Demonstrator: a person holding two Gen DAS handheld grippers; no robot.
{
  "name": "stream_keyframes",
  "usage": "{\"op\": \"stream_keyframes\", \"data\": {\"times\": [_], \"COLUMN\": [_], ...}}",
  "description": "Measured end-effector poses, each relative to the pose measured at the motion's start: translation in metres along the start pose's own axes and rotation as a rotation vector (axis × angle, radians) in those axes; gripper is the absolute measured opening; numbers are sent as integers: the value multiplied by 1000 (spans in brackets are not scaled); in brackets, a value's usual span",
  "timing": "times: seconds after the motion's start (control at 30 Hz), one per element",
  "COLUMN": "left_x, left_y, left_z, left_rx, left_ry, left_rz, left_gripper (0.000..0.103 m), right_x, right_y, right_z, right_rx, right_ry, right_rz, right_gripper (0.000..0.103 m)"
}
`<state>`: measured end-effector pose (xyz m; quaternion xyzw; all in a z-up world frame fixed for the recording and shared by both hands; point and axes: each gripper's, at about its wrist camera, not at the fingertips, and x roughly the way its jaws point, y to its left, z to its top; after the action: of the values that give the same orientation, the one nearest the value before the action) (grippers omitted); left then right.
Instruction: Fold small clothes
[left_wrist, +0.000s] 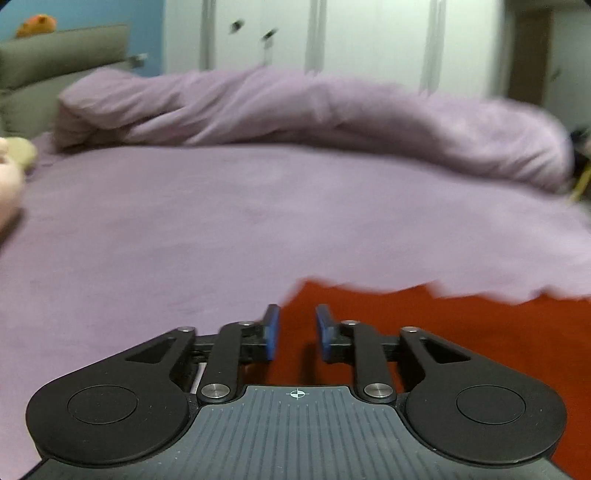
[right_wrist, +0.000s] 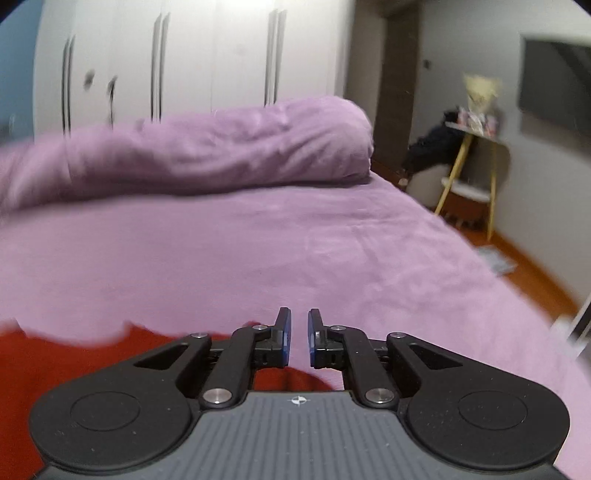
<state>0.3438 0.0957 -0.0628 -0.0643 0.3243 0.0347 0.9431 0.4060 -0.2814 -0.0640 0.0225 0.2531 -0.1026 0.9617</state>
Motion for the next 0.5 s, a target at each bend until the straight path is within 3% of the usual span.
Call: {"op": "stream_keyframes", "data": {"times": [0.03, 0.07, 0.17, 0.23, 0.3, 0.33, 0.4, 0.43, 0.5], "left_x": [-3, -1, 18, 34, 46, 48, 52, 52, 50], "left_y": [-9, -18, -47, -54, -51, -46, -39, -32, -21], "left_z": [0, 1, -1, -8, -17, -22, -27, -27, -23], "left_rx": [-16, -18, 2, -13, 1, 22, 41, 26, -8], "left_ry": [-12, -8, 5, 32, 49, 45, 27, 23, 19], "left_rz": [-68, -116, -141, -121, -77, -53, -43, -60, -48], "left_gripper": [52, 57, 55, 55, 52, 49, 47, 47, 48], "right_x": [-6, -9, -6, 2, 12, 20, 28, 29, 40], "right_y": [5, 16, 65, 96, 112, 109, 85, 70, 22], "right_z": [-3, -6, -25, -40, -52, -55, -55, -53, -50], "right_rx": [59, 87, 170, 185, 119, 88, 83, 63, 118], "right_ry": [-8, 6, 137, 209, 237, 232, 189, 161, 137], "right_rz": [64, 160, 552, 703, 676, 656, 647, 533, 454], "right_gripper": [13, 13, 13, 13, 7, 0, 0, 0, 0]}}
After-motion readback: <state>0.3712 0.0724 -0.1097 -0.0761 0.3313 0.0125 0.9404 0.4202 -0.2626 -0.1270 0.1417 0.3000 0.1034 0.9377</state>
